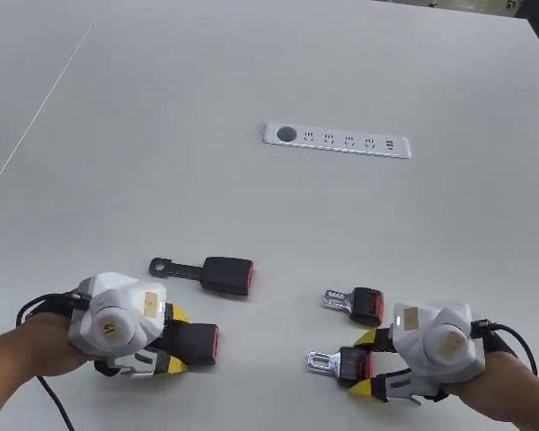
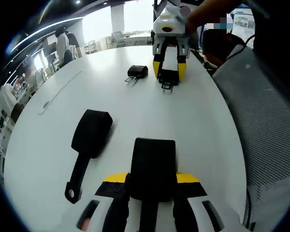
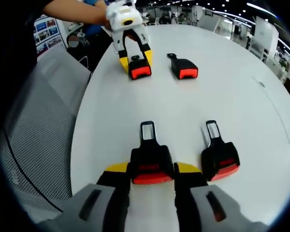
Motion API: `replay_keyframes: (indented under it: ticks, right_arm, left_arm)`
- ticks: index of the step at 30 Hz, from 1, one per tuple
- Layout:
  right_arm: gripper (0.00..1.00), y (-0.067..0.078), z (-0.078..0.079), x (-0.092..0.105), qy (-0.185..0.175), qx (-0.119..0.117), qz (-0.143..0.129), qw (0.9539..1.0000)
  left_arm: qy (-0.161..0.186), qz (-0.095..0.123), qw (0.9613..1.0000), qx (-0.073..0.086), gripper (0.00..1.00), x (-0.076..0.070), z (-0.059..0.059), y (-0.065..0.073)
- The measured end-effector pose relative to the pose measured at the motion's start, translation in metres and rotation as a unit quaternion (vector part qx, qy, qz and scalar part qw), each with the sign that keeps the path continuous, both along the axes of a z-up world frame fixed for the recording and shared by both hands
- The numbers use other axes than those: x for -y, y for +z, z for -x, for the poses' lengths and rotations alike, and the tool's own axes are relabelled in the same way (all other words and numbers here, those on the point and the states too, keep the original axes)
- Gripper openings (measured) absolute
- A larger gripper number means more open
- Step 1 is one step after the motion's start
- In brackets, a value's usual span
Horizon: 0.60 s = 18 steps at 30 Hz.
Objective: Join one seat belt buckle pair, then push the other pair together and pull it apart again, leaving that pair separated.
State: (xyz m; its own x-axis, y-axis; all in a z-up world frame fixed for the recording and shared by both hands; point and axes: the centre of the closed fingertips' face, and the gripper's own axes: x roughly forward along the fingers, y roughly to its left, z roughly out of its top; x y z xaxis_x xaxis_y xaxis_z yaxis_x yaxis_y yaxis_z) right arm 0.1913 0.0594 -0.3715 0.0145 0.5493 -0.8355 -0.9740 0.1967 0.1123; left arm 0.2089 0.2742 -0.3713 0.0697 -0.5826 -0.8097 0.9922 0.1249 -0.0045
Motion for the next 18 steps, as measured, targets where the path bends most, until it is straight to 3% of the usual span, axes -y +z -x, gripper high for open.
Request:
replay_keyframes:
  ticks: [18]
  right_arm:
    - [0.35,0.0009,-0.0015,-0.0099,0.005,0.001,-0.013,0.9999]
  left_arm:
    - [-0.019,-0.011,0.9998,-0.003,0.35,0.0,0.0001,-0.0008]
